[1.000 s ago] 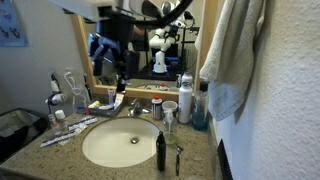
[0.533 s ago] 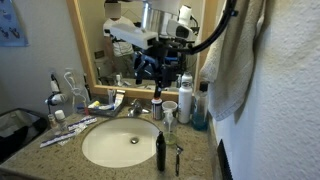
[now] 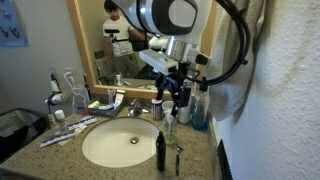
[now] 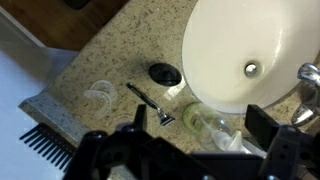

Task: Move the black bottle to the upper left corner of the counter

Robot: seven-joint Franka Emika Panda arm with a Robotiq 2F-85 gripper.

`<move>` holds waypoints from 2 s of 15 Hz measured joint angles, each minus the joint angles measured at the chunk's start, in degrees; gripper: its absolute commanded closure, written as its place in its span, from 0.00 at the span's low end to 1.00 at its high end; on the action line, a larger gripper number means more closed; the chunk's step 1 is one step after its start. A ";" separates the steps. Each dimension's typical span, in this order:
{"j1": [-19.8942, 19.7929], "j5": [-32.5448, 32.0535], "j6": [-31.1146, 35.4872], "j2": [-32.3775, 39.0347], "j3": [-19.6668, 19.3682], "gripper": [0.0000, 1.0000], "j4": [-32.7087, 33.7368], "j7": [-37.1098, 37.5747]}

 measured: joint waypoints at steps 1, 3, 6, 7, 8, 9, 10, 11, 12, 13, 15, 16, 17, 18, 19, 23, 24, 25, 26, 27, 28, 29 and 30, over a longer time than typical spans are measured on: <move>-0.35 0.55 0.08 1.15 0.01 0.00 0.34 0.24; -0.86 1.83 0.35 2.97 0.04 0.00 0.59 0.38; -0.97 2.05 0.98 4.57 0.23 0.00 0.38 1.78; -0.97 2.05 1.30 4.93 0.38 0.00 0.11 2.52; -0.97 2.05 1.78 5.23 0.53 0.00 -0.32 3.00; -0.97 2.05 2.31 5.51 0.66 0.00 -0.85 3.60; -0.98 2.06 2.89 5.71 0.78 0.00 -1.55 3.82; -0.99 2.06 3.62 5.89 0.86 0.00 -2.39 4.16; -1.00 2.06 4.58 6.03 0.94 0.00 -3.29 4.69; -1.00 2.06 5.52 6.19 1.00 0.00 -4.19 4.90; -1.08 2.07 7.34 6.46 1.10 0.00 -6.06 5.28; -1.14 2.07 8.12 6.58 1.18 0.00 -6.95 5.64; -1.18 2.08 8.95 6.67 1.25 0.00 -7.76 5.84; -1.19 2.08 9.88 6.75 1.30 0.00 -8.49 5.90; -1.19 2.08 10.98 6.77 1.35 0.00 -9.12 5.91; -1.19 2.08 16.99 6.76 1.70 0.00 -11.00 5.92; -1.19 2.08 18.12 6.76 1.80 0.00 -11.32 5.92; -1.19 2.08 18.94 6.76 1.86 0.00 -11.60 5.93; -1.19 2.08 19.51 6.76 1.91 0.25 -11.86 5.95; -1.19 2.08 19.97 6.76 1.94 0.28 -12.12 5.95; -1.19 2.08 20.19 6.76 1.94 0.34 -12.31 5.95; -1.19 2.08 20.33 6.76 1.94 0.41 -12.44 5.97; -1.19 2.08 20.35 6.76 1.94 0.50 -12.49 5.99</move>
